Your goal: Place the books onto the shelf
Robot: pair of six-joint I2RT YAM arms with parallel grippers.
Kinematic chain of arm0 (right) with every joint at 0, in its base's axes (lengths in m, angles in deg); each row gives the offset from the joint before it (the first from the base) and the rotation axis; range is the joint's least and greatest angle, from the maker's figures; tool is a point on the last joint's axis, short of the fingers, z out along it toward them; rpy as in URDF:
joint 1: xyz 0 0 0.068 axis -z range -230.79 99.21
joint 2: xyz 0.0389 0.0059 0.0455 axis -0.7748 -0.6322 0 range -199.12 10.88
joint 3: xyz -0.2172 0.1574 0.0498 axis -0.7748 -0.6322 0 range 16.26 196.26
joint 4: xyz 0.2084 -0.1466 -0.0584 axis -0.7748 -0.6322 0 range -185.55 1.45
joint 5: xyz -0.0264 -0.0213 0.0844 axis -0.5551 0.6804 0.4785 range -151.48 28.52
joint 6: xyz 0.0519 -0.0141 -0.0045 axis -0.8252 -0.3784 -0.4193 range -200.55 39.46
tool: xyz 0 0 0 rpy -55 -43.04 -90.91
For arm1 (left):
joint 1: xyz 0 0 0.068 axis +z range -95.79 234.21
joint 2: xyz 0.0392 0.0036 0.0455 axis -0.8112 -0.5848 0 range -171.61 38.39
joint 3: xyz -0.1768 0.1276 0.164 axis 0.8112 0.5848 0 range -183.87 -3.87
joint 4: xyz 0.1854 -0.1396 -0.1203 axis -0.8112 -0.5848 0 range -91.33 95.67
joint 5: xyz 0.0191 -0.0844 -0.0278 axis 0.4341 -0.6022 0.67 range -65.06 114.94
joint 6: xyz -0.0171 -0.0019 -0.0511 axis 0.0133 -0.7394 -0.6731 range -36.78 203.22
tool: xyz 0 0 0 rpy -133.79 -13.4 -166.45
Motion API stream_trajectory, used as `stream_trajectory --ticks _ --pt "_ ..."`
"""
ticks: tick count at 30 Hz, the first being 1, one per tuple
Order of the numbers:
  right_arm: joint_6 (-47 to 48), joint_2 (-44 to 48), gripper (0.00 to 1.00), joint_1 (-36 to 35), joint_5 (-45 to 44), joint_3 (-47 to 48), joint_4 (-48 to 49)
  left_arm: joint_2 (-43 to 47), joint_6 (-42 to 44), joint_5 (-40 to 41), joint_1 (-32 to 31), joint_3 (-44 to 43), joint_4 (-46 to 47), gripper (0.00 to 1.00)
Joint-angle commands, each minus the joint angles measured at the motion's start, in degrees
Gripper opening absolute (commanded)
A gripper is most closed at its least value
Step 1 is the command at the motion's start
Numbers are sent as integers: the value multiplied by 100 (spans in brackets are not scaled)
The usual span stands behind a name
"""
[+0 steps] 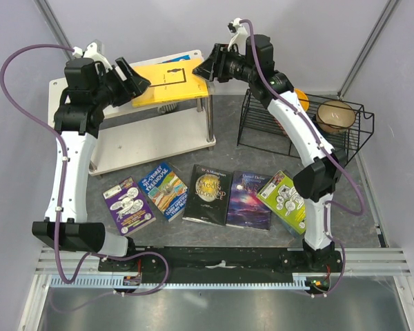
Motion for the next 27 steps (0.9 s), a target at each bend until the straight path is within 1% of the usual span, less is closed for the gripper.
stream_trajectory --ticks 1,6,8,11,14,17,19,20,22,23,25,27 --pt "76 -138 57 -123 -83 363 252 -95 103 -217 8 -2 244 77" --pt "225 -323 56 -176 -276 618 252 -95 164 -95 17 -11 244 77" --pt "313 -349 57 -176 -329 732 252 -78 252 72 26 -55 166 77" --pt "454 -358 60 -158 -400 847 252 -7 428 370 52 -169 34 77" --pt "568 -297 67 -114 -435 899 261 142 586 556 61 -248 -54 78" --pt "682 -201 72 -44 -470 900 261 308 691 670 61 -266 -160 78" --pt "779 -104 76 26 -444 839 261 423 822 601 61 -249 -230 78" --pt "918 18 77 53 -357 795 252 484 893 418 61 -240 -256 78" --pt "1156 177 82 184 -155 646 252 634 1095 136 61 -257 -327 76" --pt "1453 334 84 228 29 584 226 678 1174 -153 52 -266 -344 73" --pt "1727 467 89 439 801 443 208 845 1402 -418 9 -249 -327 70" --pt "2000 713 90 649 1372 250 164 942 1631 -472 -184 -248 -327 68"
